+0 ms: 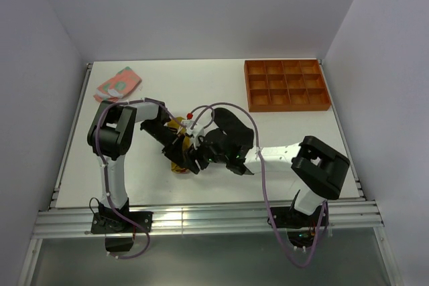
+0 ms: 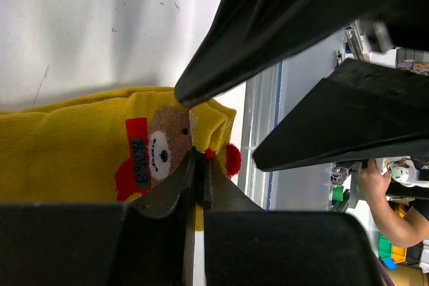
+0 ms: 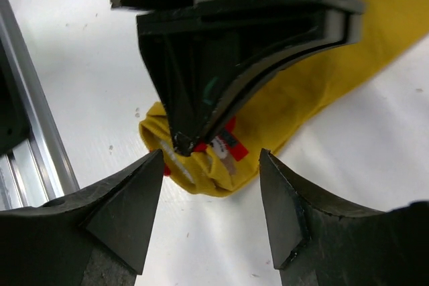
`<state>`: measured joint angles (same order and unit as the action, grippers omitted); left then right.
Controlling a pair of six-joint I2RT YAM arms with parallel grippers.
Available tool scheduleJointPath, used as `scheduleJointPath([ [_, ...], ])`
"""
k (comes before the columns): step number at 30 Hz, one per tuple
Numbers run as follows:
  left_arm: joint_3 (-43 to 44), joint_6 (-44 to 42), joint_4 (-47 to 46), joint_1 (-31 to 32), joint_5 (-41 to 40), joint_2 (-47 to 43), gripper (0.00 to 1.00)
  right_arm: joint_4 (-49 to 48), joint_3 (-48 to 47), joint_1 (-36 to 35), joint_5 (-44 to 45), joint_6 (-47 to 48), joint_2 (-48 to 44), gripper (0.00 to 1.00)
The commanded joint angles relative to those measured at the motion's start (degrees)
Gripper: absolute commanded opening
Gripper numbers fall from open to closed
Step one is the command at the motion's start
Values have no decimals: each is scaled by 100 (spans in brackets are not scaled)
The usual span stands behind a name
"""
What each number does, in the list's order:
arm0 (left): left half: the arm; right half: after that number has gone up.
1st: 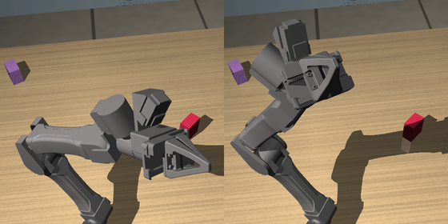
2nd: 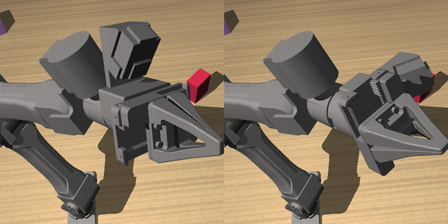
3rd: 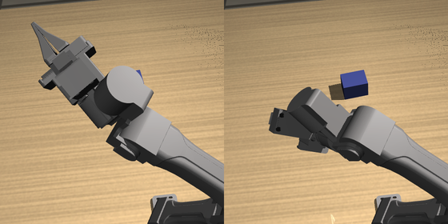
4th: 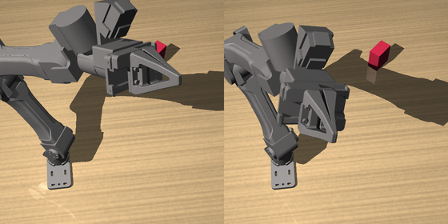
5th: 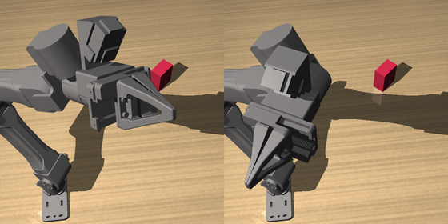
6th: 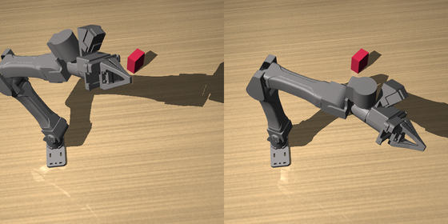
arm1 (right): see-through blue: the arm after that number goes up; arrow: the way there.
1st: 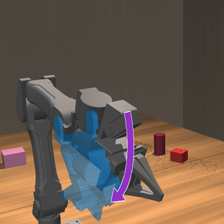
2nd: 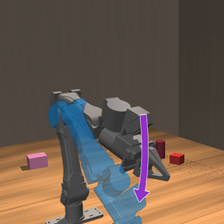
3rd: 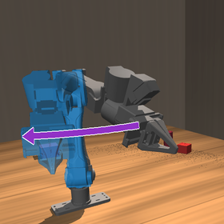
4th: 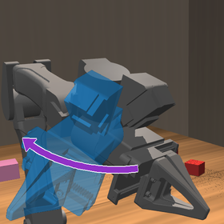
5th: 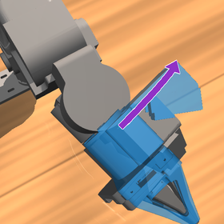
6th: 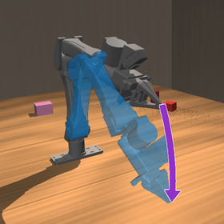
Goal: Roll the socks
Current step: Roll the sock at the center of the board.
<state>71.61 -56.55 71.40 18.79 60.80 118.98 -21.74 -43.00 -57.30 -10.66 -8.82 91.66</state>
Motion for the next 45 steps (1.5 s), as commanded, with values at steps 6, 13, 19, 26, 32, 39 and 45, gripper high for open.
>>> scheduleJointPath([
  [6, 46, -163, 32, -15, 249, 55, 1, -577, 108, -177, -235, 65, 203, 63],
  [13, 28, -58, -29, -15, 266, 12, 1, -647, 196, -185, -183, 56, 265, 54],
  [19, 63, 4, -64, -15, 249, 29, 1, -709, 310, -185, -191, 38, 309, 52],
  [26, 63, 109, -126, -15, 249, 11, 1, -683, 302, -185, -209, 56, 432, 49],
  [32, 63, 171, -179, -15, 240, 11, 1, -779, 442, -185, -104, 21, 379, 43],
  [39, 11, 338, -354, -15, 205, -67, 1, -771, 390, -194, -112, -14, 440, 32],
  [45, -77, 741, -732, -15, 135, -269, 3, -561, 284, -185, 28, -172, 502, 11],
])
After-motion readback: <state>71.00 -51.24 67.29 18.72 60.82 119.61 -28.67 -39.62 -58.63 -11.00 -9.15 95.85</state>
